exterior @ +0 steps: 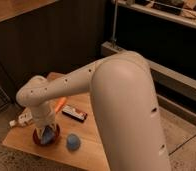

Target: Place the white sponge in the ceramic bowl

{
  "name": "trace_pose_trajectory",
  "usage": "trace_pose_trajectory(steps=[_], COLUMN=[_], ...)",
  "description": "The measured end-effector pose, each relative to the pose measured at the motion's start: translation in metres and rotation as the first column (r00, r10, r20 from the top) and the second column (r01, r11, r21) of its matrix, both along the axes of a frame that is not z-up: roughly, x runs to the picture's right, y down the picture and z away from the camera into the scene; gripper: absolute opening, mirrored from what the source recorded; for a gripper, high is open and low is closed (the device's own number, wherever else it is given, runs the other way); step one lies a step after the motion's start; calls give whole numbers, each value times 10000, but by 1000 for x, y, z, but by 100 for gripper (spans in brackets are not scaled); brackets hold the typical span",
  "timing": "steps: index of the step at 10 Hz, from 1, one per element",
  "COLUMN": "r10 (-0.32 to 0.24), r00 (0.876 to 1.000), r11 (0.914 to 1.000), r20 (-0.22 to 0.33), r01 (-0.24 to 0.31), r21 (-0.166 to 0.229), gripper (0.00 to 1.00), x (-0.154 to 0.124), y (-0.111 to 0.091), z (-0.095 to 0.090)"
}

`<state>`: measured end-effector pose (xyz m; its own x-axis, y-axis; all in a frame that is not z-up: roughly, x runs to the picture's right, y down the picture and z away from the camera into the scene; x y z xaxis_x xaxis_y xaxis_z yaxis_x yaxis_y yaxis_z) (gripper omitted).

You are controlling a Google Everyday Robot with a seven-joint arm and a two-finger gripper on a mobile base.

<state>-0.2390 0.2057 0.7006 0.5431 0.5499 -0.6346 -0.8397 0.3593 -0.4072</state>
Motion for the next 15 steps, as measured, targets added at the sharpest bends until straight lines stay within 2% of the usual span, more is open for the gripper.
trace_pose_trajectory(steps=[2,3,5,6,8,11,15], r10=[-489,-723,-937,-1001,-1013,-1048,-1044], r00=[9988,9974,9955,9948,9944,9927,9913], r11=[9985,9968,9949,9948,9948,9939,9940], r20=[14,-32,-133,-203,-314,-604,-805], r01=[489,721,932,997,1015,1066,1067], r21=[-232,-359,-388,-203,70,274,256], gripper=[0,3,20,35,52,79,80], x=[0,-1,-3,-7,-11,-9,-6], y=[11,16,17,11,1,-7,-6], z=[2,6,15,26,39,51,56])
